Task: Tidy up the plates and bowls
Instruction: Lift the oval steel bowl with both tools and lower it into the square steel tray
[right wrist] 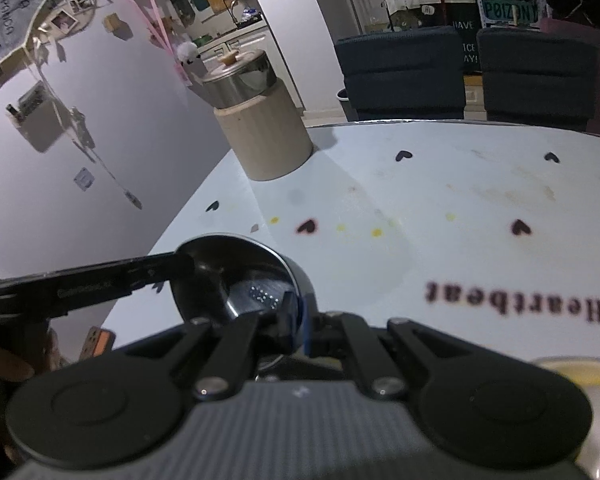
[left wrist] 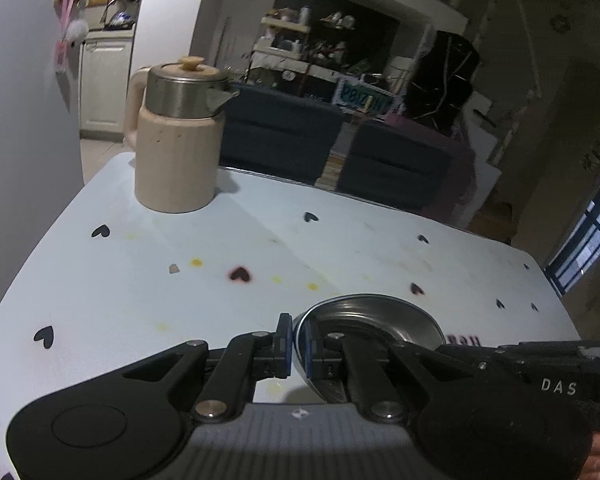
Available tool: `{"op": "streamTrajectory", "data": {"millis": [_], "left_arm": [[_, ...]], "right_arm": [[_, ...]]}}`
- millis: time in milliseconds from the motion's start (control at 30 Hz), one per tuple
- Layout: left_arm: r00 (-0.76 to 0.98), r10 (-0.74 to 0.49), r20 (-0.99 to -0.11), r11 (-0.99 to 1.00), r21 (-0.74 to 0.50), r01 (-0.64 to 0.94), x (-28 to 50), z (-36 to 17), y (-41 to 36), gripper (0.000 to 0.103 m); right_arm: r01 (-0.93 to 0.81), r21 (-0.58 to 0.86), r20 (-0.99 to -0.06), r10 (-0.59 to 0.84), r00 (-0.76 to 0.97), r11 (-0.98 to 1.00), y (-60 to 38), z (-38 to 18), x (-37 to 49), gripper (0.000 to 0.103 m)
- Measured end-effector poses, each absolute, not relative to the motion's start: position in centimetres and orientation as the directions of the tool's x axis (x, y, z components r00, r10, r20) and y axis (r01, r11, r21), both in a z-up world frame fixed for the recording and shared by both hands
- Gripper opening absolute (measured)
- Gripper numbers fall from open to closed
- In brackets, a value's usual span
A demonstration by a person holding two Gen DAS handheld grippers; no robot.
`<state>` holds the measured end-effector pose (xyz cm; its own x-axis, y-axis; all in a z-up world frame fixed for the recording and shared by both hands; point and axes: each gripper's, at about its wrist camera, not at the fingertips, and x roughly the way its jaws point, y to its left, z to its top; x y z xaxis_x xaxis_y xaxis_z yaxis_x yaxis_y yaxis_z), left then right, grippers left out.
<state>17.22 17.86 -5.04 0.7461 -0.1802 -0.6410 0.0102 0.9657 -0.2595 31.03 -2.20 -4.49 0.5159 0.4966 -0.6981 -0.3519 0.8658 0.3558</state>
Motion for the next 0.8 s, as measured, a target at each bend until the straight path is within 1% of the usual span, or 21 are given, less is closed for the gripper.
{"op": "streamTrajectory", "data": {"millis": [300, 400, 800], "left_arm": [[0.749, -0.167, -0.641, 0.969, -0.246, 0.006, 13.7, -6.1, 16.6, 0.006], [0.735, -0.156, -0.66, 0.973, -0.231, -0.001, 13.6, -6.7, 16.4, 0.006], [0.648, -0.129, -0.751, 0.986, -0.169, 0.0, 15.3, -9.4, 15.6, 0.006]], "right_arm": [[-0.347, 0.393, -0.686, 0.523, 0.506, 0.852, -3.8, -4.9, 27.3, 0.004], [-0.335, 0.418, -0.688, 0.535, 0.491, 0.845, -3.9, -5.9, 26.6, 0.004], [-0.279, 0.439, -0.736, 0.52, 0.433, 0.854, -3.7, -9.0, 26.9, 0.004]]}}
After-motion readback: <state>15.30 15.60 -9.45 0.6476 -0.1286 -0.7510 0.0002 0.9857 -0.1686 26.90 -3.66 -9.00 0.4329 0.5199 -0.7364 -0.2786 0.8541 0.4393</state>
